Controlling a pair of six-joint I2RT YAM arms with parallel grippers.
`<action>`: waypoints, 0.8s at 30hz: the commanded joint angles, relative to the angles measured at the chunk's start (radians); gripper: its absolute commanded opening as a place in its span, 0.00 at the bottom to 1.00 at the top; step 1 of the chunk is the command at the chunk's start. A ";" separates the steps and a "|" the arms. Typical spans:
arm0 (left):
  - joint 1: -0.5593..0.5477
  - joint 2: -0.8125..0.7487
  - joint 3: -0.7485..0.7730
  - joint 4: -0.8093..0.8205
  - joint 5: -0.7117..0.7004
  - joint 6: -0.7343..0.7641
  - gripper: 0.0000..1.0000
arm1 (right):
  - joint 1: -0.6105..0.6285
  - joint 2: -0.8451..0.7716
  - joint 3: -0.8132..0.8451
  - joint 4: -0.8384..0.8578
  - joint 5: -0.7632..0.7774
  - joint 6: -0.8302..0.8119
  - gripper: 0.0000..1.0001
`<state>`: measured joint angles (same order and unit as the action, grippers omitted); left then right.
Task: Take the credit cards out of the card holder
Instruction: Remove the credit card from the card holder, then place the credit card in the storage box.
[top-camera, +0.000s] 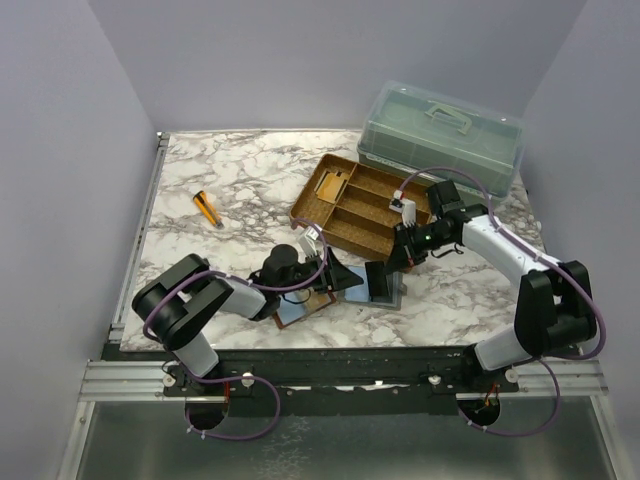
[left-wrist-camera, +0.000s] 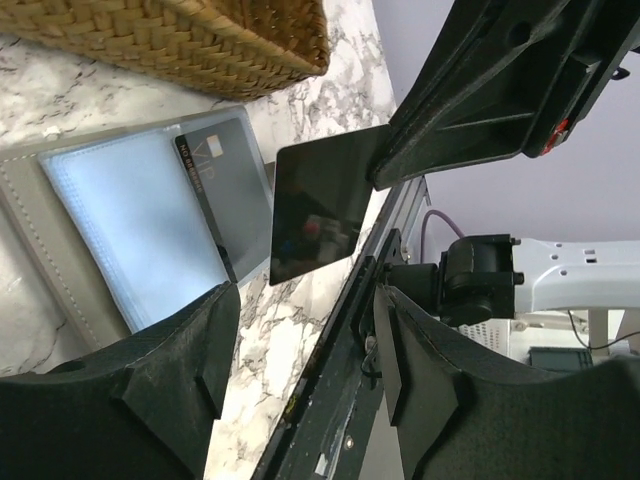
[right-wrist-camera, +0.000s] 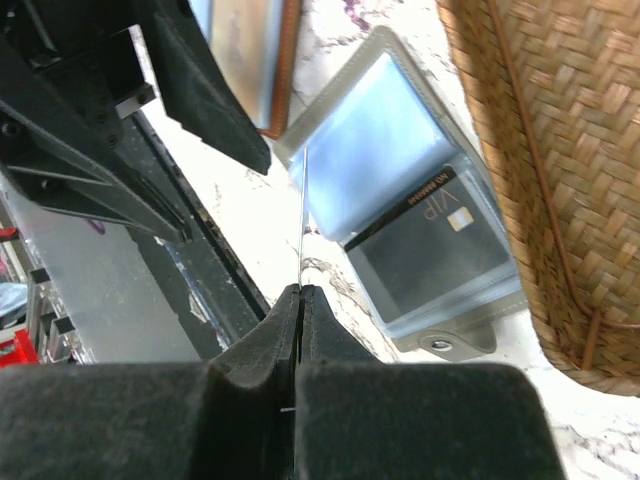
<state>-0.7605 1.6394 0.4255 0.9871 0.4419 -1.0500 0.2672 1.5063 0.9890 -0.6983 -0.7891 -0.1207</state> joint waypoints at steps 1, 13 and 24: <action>0.003 -0.047 0.008 0.017 0.029 0.096 0.63 | -0.002 -0.040 0.006 0.005 -0.111 -0.037 0.00; 0.034 -0.060 0.000 0.062 0.056 0.130 0.65 | -0.003 -0.043 0.099 -0.011 -0.086 -0.120 0.00; 0.092 -0.107 -0.013 0.085 0.100 0.130 0.65 | -0.003 -0.006 0.248 -0.057 -0.018 -0.215 0.00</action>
<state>-0.7033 1.5974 0.4252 1.0241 0.5072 -0.9409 0.2672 1.4815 1.1584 -0.7227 -0.8669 -0.2665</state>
